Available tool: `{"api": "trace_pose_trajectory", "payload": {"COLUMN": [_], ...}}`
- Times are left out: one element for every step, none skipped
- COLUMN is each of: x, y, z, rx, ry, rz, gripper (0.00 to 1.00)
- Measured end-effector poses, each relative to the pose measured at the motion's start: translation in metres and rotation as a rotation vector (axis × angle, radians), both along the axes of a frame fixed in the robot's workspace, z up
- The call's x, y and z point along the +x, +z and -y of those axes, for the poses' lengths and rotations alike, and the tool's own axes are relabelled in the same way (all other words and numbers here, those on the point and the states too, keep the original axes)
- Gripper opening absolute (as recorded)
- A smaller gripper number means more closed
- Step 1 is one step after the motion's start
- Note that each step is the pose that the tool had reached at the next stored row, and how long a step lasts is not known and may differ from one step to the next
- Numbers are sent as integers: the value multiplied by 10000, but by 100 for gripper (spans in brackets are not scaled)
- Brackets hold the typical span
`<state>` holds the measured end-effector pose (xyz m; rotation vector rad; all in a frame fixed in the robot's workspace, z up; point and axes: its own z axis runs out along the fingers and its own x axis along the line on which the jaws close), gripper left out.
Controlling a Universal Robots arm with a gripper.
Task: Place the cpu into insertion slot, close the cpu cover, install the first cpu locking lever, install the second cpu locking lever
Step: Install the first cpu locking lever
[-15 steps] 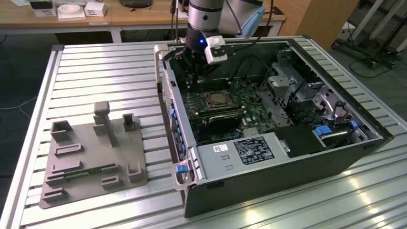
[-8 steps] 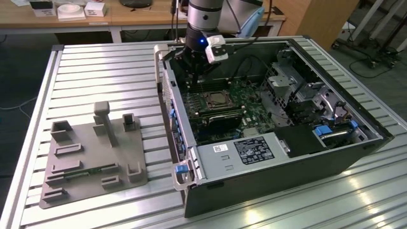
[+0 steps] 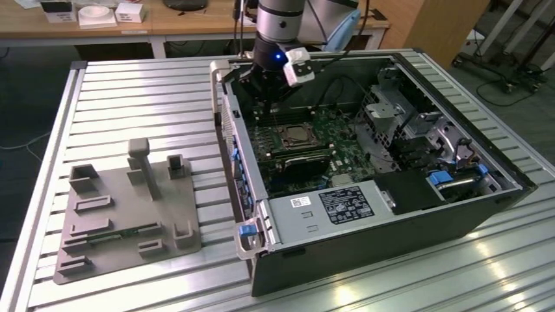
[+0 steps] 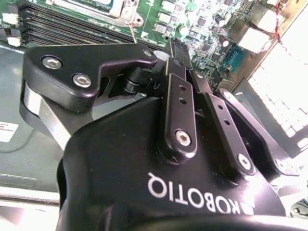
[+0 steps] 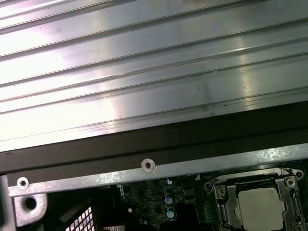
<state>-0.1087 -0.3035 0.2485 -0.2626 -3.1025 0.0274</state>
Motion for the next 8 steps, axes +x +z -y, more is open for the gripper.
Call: {"api": "trace_pose_trajectory", "payload": {"x": [4,8,13,19,24,32,40,48], "y": [0,-1,-2,-3,-4,-5,-5,-6], "z": [0,0,-1,-2,-4,-5,-7,-9], "rx": [0,2,6,11,17,24,31,40], "ry": [26,53,84,112,141,170,200,231], "rz": [-1,-1,-1,-1,-1,0,0,0], "gripper": [11,11,11,11,11,11,11,11]}}
